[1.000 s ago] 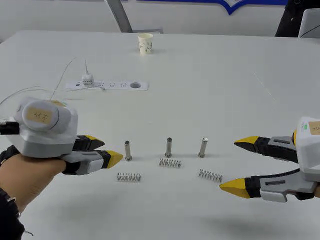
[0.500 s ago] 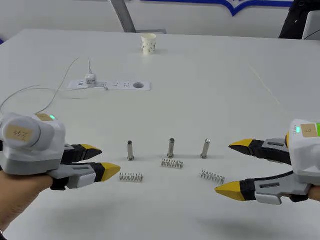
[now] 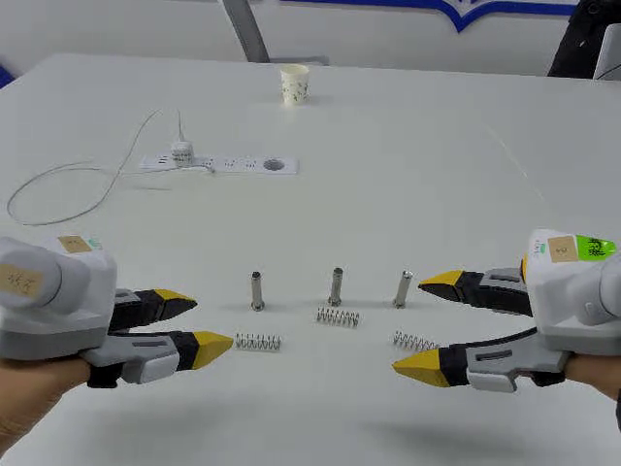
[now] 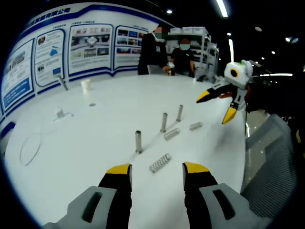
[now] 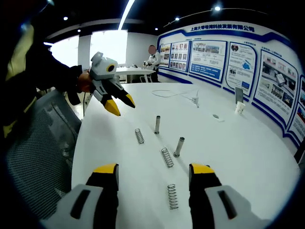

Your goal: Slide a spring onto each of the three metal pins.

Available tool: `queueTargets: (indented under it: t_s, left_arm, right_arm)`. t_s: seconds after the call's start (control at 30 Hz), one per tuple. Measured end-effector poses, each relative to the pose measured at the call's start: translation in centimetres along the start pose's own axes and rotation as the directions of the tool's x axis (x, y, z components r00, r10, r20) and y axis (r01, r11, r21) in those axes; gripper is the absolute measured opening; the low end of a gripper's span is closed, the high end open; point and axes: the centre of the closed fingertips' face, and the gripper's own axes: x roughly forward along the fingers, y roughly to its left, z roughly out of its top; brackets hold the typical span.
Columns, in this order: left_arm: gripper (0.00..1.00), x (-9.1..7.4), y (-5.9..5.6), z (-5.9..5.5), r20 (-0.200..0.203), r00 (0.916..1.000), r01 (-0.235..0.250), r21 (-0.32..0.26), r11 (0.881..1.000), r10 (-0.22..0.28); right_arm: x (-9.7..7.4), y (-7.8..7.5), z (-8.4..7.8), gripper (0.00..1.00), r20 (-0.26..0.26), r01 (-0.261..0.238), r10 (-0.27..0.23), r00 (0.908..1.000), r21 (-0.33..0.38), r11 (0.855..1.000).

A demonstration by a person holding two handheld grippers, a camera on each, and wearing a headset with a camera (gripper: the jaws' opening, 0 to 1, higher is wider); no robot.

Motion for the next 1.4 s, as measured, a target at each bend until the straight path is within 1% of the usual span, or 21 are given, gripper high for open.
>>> queueTargets:
  t_s: [0.37,0.63,0.87,1.17,1.4]
  left_arm:
    - [0.44,-0.3,-0.5,-0.4,0.004,0.9999,0.016,0.007,1.000,-0.016]
    - [0.45,-0.6,-0.8,-0.5,0.007,0.9996,0.026,0.010,1.000,-0.026]
    - [0.45,-0.7,-1.0,-0.7,0.006,0.9995,0.031,0.010,0.999,-0.031]
    - [0.45,-0.7,-1.2,-1.0,0.006,0.9993,0.037,0.009,0.999,-0.037]
    - [0.45,-0.8,-1.2,-1.1,0.004,0.9992,0.041,0.006,0.999,-0.041]
  right_arm:
    - [3.4,1.7,0.9,0.57,-0.016,-0.080,0.080,0.9967,-0.027,0.996]
    - [5.7,2.7,1.3,0.50,-0.026,-0.120,0.120,0.9925,-0.035,0.992]
    - [7.5,3.1,1.5,0.44,-0.037,-0.139,0.138,0.9897,-0.038,0.989]
    - [9.5,3.2,1.9,0.35,-0.043,-0.153,0.152,0.9875,-0.038,0.987]
    - [11.1,3.6,1.4,0.30,-0.073,-0.159,0.155,0.9851,-0.048,0.986]
